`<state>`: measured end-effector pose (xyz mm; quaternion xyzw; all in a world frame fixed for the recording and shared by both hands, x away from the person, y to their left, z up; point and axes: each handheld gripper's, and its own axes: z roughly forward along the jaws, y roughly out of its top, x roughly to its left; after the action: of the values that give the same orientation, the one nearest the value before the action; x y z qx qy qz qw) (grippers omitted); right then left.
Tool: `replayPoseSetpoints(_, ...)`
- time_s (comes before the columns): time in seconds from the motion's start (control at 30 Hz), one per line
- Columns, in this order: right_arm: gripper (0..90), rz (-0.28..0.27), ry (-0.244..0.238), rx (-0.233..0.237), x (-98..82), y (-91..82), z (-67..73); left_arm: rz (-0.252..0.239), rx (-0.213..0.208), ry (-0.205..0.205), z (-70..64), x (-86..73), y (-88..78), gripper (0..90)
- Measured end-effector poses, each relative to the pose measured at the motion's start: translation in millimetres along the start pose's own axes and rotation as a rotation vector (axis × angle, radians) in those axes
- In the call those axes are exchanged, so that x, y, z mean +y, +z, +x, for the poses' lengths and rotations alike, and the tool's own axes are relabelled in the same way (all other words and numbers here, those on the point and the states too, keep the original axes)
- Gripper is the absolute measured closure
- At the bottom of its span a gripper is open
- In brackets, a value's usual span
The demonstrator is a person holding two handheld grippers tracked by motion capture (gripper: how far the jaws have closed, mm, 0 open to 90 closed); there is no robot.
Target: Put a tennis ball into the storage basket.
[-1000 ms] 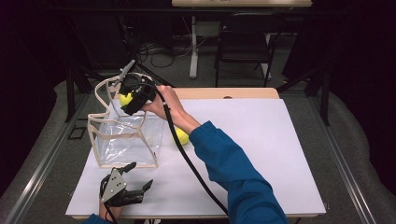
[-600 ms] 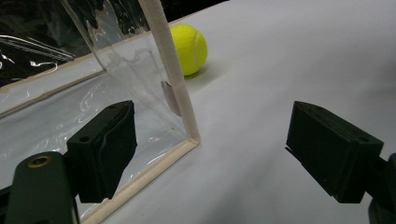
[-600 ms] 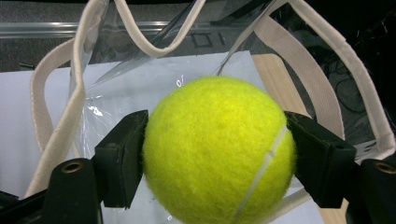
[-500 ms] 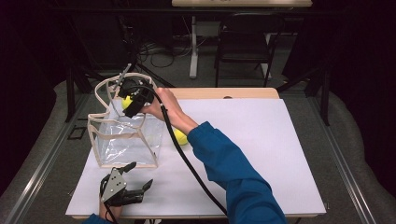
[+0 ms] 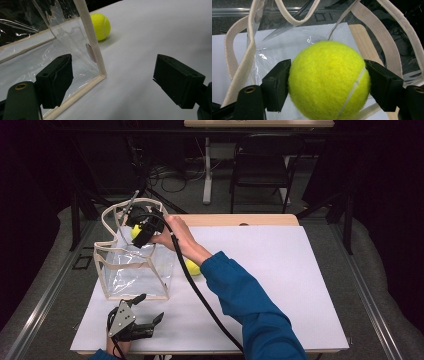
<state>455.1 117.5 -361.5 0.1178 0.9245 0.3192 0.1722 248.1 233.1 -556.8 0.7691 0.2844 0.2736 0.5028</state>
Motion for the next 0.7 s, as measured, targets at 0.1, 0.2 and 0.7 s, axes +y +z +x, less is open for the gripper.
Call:
replayPoseSetpoints(0.1,19.9,0.001,0.011,0.007,-0.8,0.5,-0.4,0.000,0.001,-0.001,0.3,-0.1,0.1,15.9)
replayPoseSetpoints(0.2,11.3,-0.032,0.030,0.008,-1.9,-4.3,-2.9,0.001,-0.001,0.002,0.2,0.0,0.3,15.9)
replayPoseSetpoints(0.7,0.6,-0.145,0.104,0.011,-27.3,-48.3,-17.8,0.001,0.004,0.001,-1.0,0.2,0.0,15.9)
